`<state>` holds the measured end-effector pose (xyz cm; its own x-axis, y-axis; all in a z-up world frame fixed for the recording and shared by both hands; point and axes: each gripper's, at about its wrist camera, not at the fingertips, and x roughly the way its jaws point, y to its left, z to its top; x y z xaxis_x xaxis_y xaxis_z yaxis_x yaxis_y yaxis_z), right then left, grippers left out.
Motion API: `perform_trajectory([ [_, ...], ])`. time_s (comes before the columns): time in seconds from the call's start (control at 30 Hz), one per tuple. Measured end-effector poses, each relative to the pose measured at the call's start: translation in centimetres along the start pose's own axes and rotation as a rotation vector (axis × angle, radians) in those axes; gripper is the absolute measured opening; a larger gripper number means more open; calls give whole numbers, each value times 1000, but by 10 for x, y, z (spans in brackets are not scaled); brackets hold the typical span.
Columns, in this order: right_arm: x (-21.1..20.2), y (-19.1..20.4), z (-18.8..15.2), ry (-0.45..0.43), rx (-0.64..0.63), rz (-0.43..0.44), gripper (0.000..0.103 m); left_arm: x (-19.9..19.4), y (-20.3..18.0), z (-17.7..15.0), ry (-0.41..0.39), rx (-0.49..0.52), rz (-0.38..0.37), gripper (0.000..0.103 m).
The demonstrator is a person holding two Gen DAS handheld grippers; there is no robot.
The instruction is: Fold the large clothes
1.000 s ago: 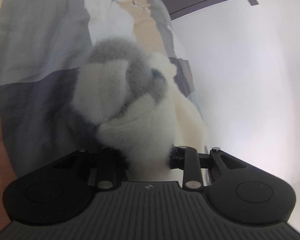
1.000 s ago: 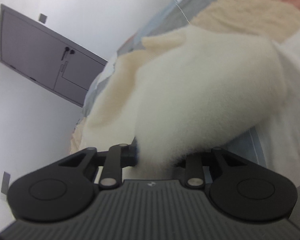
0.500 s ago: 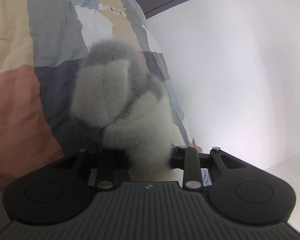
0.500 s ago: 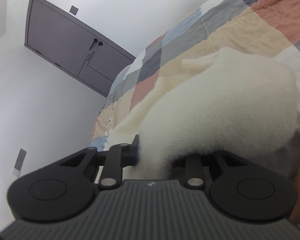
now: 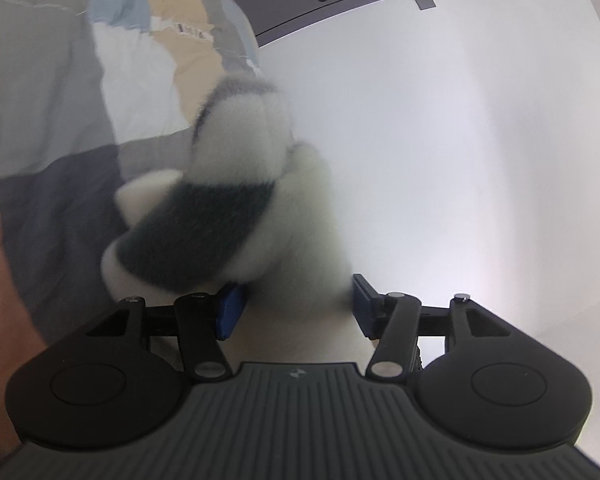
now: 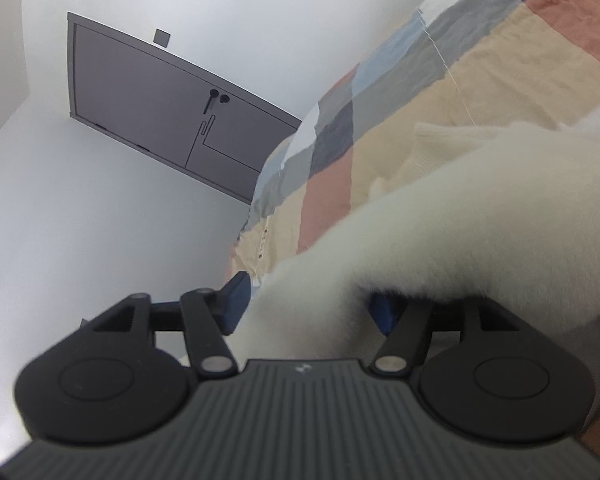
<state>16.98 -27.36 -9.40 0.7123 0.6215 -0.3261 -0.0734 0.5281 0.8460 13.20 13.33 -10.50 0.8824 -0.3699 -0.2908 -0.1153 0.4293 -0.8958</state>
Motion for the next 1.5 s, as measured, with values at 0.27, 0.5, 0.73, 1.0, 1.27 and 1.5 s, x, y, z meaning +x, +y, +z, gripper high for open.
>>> perform_trajectory([
  [0.27, 47, 6, 33, -24, -43, -13, 66, 50, -6, 30, -15, 92, 57, 61],
  [0.5, 100, -11, 56, -66, -138, -99, 65, 103, 18, 44, -4, 195, 108, 62],
  [0.73, 151, -31, 66, -28, -278, -187, 65, 141, 31, 47, -4, 299, 145, 62],
  [1.0, 184, -49, 69, 16, -378, -220, 65, 155, 39, 60, 19, 264, 148, 61],
  [1.27, 168, -36, 65, 21, -409, -227, 64, 138, 36, 51, 6, 286, 150, 62],
  [1.5, 119, -14, 54, -31, -496, -289, 79, 103, 12, 28, -6, 437, 234, 66],
])
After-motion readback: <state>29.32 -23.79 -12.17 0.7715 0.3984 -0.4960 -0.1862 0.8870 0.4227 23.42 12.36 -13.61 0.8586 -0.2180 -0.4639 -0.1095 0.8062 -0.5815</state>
